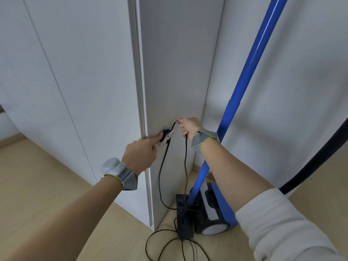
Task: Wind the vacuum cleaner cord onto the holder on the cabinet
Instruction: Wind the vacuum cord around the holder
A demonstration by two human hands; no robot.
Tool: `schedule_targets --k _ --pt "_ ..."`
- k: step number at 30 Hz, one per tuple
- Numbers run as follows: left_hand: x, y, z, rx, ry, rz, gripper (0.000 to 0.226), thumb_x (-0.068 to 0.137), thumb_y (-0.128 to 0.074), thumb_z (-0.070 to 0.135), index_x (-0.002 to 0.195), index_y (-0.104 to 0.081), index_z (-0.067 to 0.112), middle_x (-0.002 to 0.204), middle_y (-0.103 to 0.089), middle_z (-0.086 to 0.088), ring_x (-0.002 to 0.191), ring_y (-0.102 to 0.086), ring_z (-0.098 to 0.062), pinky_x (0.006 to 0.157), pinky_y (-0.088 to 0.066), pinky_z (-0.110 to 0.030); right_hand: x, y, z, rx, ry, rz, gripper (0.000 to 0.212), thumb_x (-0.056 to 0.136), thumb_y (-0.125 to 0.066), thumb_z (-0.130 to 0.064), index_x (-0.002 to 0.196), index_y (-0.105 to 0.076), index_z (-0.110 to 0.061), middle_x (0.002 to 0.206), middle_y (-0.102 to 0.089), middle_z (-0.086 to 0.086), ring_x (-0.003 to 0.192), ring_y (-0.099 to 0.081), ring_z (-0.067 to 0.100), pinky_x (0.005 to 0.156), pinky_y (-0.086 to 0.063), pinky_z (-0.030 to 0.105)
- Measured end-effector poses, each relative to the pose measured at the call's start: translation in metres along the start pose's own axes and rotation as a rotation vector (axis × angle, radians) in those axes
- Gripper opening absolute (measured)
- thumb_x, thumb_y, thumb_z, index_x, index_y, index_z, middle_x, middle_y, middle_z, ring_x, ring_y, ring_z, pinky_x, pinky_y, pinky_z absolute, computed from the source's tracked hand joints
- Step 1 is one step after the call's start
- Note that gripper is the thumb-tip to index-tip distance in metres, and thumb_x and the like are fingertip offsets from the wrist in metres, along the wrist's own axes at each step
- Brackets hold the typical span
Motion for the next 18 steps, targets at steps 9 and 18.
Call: schedule_targets --k 9,18 --pt "-0.002 -0.003 0.001 0.015 -0.003 0.009 0.060 0.098 -0.033 0.021 0.148 -0.033 0.054 0.075 -0.066 -0.005 0.064 -0.066 -0.028 0.073 -0.059 -0.038 -0.030 0.007 0.032 -0.019 0.040 0.033 0.036 0.107 -0.044 -0.028 0.075 -0.048 -0.013 0.060 -0.027 -0.001 0.025 -0.022 0.004 0.033 -0.018 0.009" --pt "-0.002 -0.003 0.001 0.018 0.008 0.032 0.059 0.098 -0.034 0.022 0.148 -0.032 0.055 0.073 -0.065 -0.006 0.062 -0.066 -0.029 0.070 -0.060 -0.038 -0.053 -0.021 0.001 -0.160 0.137 0.050 0.034 0.106 -0.041 -0.022 0.076 -0.051 -0.012 0.057 -0.035 0.000 0.024 -0.026 0.005 0.036 -0.025 0.012"
Point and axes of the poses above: each hand's wrist, its own x-axis towards the middle knuckle, its own y-axis out of the back of the hand, z = x × y, the point moved 1 cm from there along x, towards the middle knuckle
